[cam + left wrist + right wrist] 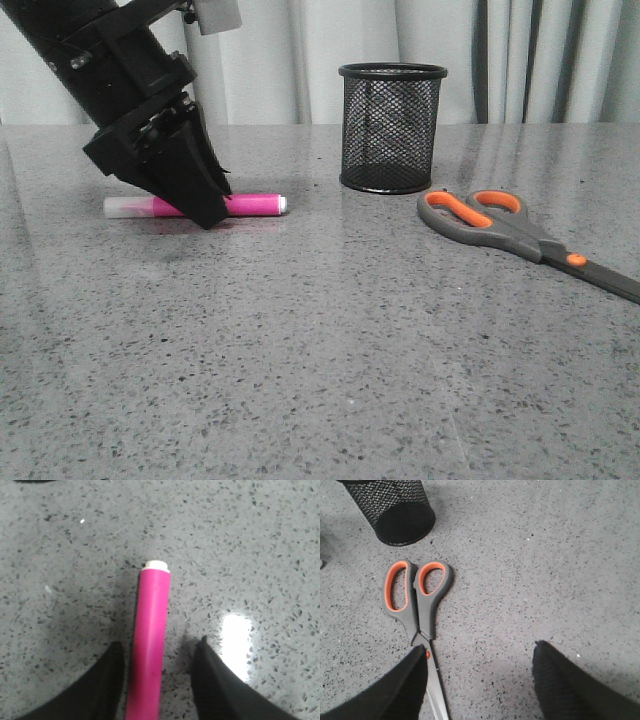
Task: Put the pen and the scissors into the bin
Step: 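Lower the left gripper onto the pink marker and close it, then lift the pink marker with the left gripper and drop it into the mesh cup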
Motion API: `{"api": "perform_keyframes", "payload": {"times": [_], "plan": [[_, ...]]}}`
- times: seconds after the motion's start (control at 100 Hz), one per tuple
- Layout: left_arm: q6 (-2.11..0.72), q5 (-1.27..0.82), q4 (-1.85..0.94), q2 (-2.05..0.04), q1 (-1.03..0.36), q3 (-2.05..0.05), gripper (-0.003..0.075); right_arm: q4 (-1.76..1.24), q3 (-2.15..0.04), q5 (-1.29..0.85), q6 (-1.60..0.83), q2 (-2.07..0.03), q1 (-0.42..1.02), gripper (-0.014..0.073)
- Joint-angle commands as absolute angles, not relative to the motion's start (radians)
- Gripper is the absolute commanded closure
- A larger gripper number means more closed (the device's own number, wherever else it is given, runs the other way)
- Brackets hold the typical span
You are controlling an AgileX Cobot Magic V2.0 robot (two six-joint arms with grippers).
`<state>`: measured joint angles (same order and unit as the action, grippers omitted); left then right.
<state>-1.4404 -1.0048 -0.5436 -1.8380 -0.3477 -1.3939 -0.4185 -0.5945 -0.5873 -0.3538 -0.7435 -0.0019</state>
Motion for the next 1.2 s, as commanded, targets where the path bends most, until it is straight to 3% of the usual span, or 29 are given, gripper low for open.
{"api": "perform_keyframes", "payload": {"times": [0.0, 0.1, 0.34, 0.58, 0.83, 1.07, 1.19], "plan": [[-1.444, -1.007, -0.534, -1.801, -0.356, -1.419, 0.0579, -0.436, -0.628, -0.533, -0.367, -0.746, -0.004, 0.0181], [-1.435, -1.027, -0.532, -1.801, -0.356, -1.419, 0.0739, -0.436, -0.628, -0.533, -0.367, -0.746, -0.004, 0.0181], [-1.284, -1.073, -0.627, -1.778, -0.356, -1.535, 0.0739, -0.436, -0.628, -0.533, -0.367, -0.746, -0.004, 0.0181], [-1.337, -0.915, -1.159, -1.741, -0.384, -1.611, 0.074, -0.436, -0.628, -0.533, -0.367, -0.746, -0.004, 0.0181], [-1.61, -0.62, -1.556, -1.778, -0.515, -1.611, 0.0739, -0.436, -0.628, -0.533, -0.367, -0.746, -0.004, 0.0181], [-1.844, -0.57, -1.836, -1.881, -0.574, -1.628, 0.0739, -0.436, -0.628, -0.533, -0.367, -0.746, -0.004, 0.0181], [-1.886, -0.556, -1.85, -1.915, -0.578, -1.645, 0.074, -0.436, -0.628, -0.533, -0.367, -0.746, -0.004, 0.0181]]}}
